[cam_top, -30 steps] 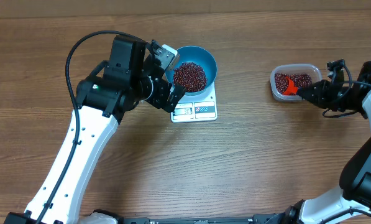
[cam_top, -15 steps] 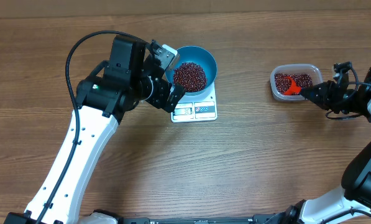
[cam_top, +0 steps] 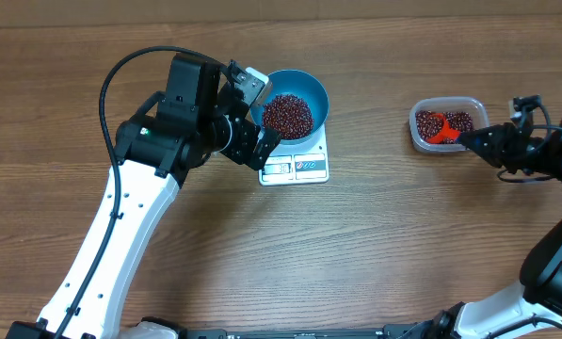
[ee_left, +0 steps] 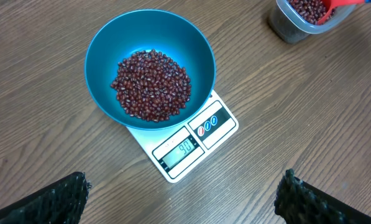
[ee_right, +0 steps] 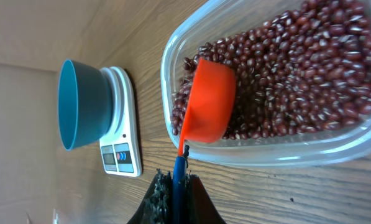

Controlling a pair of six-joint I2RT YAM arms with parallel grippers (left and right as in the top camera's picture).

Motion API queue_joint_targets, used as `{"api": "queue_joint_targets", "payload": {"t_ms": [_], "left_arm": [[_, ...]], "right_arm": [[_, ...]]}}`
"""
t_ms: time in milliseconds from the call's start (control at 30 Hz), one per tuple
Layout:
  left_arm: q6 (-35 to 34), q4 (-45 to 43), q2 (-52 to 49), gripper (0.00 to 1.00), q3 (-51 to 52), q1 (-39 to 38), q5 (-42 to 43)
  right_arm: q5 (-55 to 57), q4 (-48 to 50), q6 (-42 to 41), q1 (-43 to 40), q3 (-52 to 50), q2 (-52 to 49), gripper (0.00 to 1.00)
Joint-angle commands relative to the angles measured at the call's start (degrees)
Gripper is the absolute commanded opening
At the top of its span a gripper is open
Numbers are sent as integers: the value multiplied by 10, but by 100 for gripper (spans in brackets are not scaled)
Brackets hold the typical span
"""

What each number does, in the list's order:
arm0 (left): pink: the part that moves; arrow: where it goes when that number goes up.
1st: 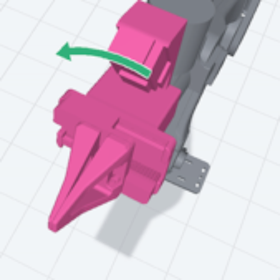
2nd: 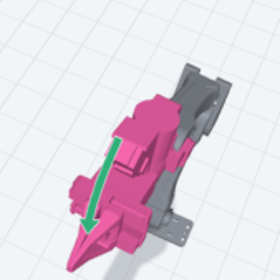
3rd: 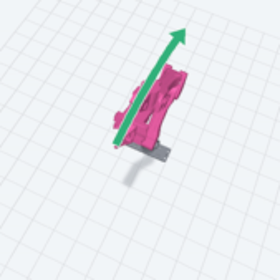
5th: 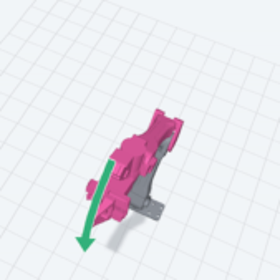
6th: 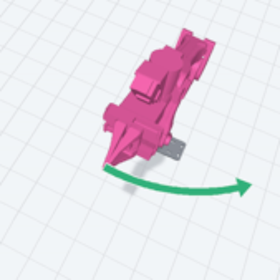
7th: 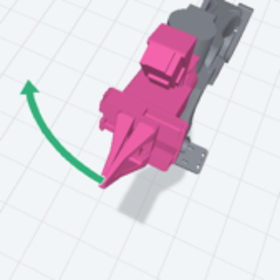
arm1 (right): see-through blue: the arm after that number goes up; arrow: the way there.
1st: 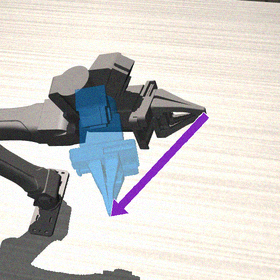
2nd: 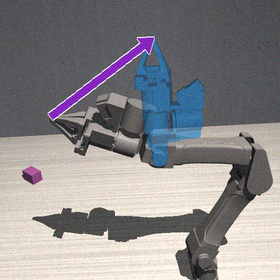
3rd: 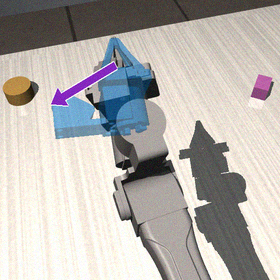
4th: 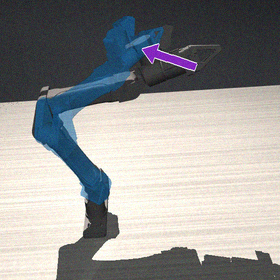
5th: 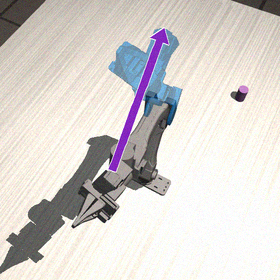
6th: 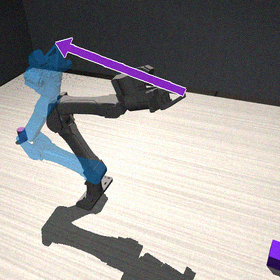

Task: Scoop item into bowl and weigh 150g on scale
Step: 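Dip the red scoop into the tub beans and lift it full, right gripper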

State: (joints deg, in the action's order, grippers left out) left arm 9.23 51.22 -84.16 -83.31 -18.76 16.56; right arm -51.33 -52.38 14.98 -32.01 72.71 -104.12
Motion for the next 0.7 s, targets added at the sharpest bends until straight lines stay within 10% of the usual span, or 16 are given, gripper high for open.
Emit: {"api": "queue_joint_targets", "payload": {"t_ms": [0,667], "left_arm": [[11,-1,13,100,-9,-1,9],[11,-1,13,100,-9,-1,9]], "right_arm": [[-39,0,-2,-23,-5,-5,4],[-110,5,-2,-67,-5,-5,4]]}}
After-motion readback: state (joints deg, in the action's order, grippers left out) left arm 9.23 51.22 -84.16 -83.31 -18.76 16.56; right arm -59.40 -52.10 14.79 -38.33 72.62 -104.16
